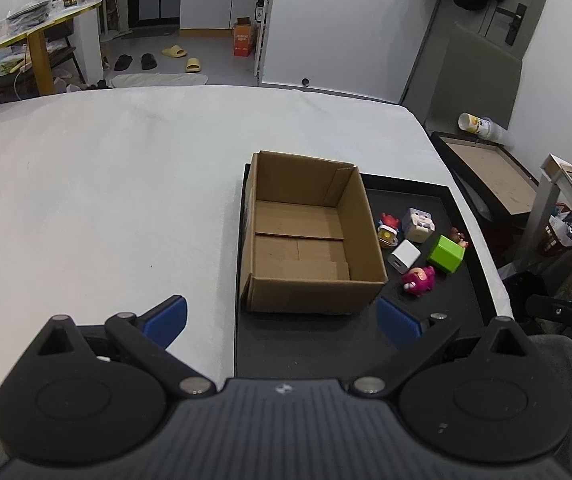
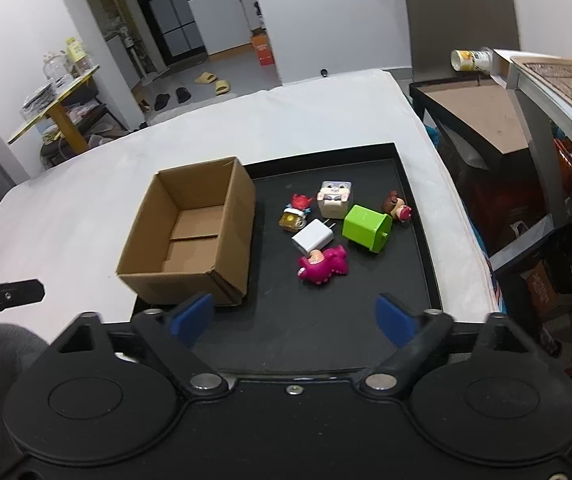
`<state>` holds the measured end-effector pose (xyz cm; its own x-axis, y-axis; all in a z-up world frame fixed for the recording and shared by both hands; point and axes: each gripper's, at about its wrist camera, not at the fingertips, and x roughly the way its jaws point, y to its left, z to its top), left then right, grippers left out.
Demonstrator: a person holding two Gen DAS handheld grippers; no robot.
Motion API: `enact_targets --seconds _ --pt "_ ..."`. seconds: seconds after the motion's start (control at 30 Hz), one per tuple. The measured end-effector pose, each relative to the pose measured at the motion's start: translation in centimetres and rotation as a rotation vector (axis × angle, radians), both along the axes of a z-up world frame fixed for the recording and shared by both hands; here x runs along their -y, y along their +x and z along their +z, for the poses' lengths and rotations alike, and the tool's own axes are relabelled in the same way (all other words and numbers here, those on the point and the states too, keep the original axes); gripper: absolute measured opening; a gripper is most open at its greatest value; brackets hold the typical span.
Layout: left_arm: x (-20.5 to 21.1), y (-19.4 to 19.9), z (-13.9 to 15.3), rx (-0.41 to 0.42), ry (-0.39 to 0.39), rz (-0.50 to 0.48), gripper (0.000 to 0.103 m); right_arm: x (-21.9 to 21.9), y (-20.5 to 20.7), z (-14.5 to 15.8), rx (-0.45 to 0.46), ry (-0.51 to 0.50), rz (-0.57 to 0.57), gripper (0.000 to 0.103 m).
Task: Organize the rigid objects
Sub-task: 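Lower right gripper toward pink figure while left gripper clamps the cardboard box wall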
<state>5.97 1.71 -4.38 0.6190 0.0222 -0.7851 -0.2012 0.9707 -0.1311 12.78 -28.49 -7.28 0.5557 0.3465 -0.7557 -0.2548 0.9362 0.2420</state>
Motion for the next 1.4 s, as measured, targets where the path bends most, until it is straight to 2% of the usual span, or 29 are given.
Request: enact_targets --seconds 0.1,0.33,0.57,0.8,1.0,1.4 --pt "-0.4 0.8 -0.7 -0.014 -0.001 0.007 0.099 0.0 1.1 -0.7 -0.030 0.010 -0.007 0.079" --pt "-1.6 2.8 -2.0 -0.038 -0.036 0.028 0.096 -0.5 3.4 -2.4 -0.090 0.037 -0.021 0.078" --pt "-3.1 5.0 -3.7 -0.068 -0.088 0.066 0.080 -1.1 5.7 -3.7 -0.140 0.070 -0.044 0.077" --pt "-3.9 7.1 -5.6 -0.100 -0.114 0.076 0.064 -1.5 8.2 -5.5 -0.189 0.115 -0.108 0.065" --pt "-4.2 8.6 -7.3 -0.120 -0.126 0.078 0.051 -2.0 10.0 -7.0 -0.227 0.131 -0.145 0.064" --pt "-5.0 10.7 -9.8 -0.148 -0.162 0.095 0.033 -2.3 12.8 -10.9 -0.317 0.172 -0.245 0.060"
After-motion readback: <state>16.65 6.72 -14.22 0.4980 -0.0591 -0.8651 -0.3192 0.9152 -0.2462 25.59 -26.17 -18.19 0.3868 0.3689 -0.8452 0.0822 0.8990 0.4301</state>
